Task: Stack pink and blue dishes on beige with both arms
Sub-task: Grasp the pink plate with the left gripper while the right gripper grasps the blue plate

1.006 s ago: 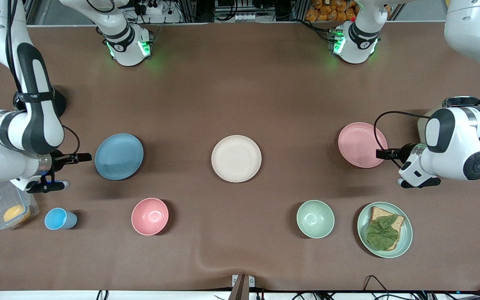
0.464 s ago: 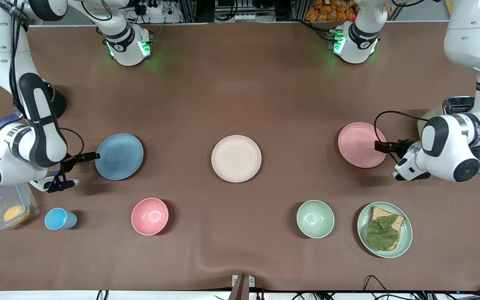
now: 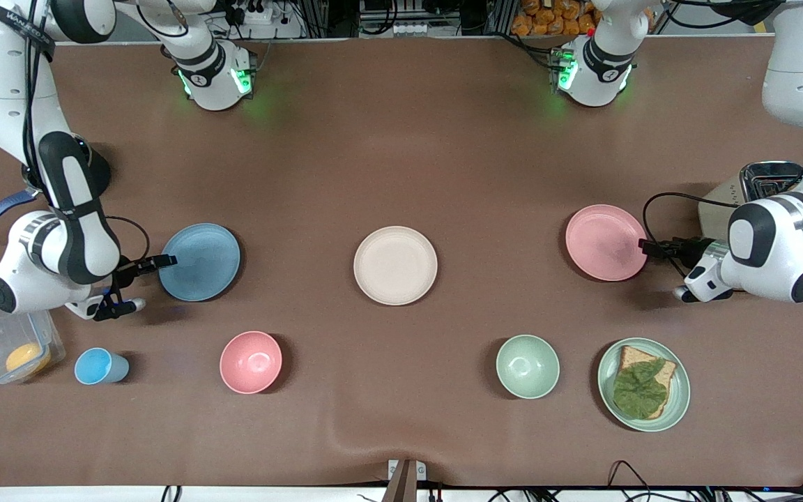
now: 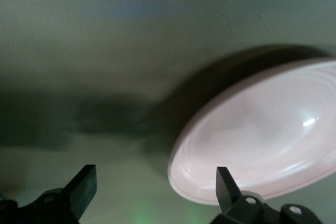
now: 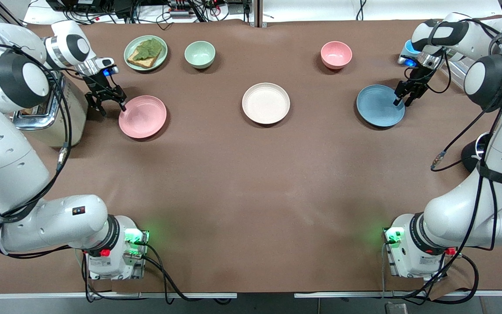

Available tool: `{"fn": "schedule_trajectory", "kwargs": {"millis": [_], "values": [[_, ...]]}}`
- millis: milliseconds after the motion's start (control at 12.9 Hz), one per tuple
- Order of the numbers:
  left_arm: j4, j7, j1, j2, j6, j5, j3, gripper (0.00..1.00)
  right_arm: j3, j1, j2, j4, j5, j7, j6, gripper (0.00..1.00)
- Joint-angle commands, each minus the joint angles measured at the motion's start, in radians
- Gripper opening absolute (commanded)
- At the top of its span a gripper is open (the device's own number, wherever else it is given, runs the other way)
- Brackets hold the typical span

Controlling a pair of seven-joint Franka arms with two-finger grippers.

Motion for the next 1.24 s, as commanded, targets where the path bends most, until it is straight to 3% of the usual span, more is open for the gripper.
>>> {"fn": "schedule_trajectory", "kwargs": {"millis": [0,155,387,542,774,1161], "values": [[-0.042,0.014,0.006,-0.003,0.057,-0.037,-0.010,0.83,0.004,0.001,-0.001,0.011,0.022,-0.014,-0.017,0.00],[-0.050,0.014,0.006,0.009,0.067,-0.064,-0.010,0.61,0.004,0.001,-0.001,0.019,0.022,-0.011,-0.019,0.00],[-0.051,0.030,0.012,0.009,0.067,-0.067,-0.010,0.05,0.004,0.007,-0.002,0.089,0.022,0.004,-0.116,0.00],[-0.042,0.069,0.015,-0.003,0.057,-0.068,-0.010,0.00,0.004,0.010,-0.002,0.161,0.022,0.067,-0.219,0.00],[-0.034,0.120,0.032,-0.032,0.020,-0.102,-0.027,0.00,0.004,0.016,-0.002,0.177,0.024,0.087,-0.244,0.00],[0.137,0.165,0.023,-0.040,-0.185,-0.185,-0.109,0.00,0.004,0.013,-0.004,0.177,0.024,0.087,-0.244,0.00]]}}
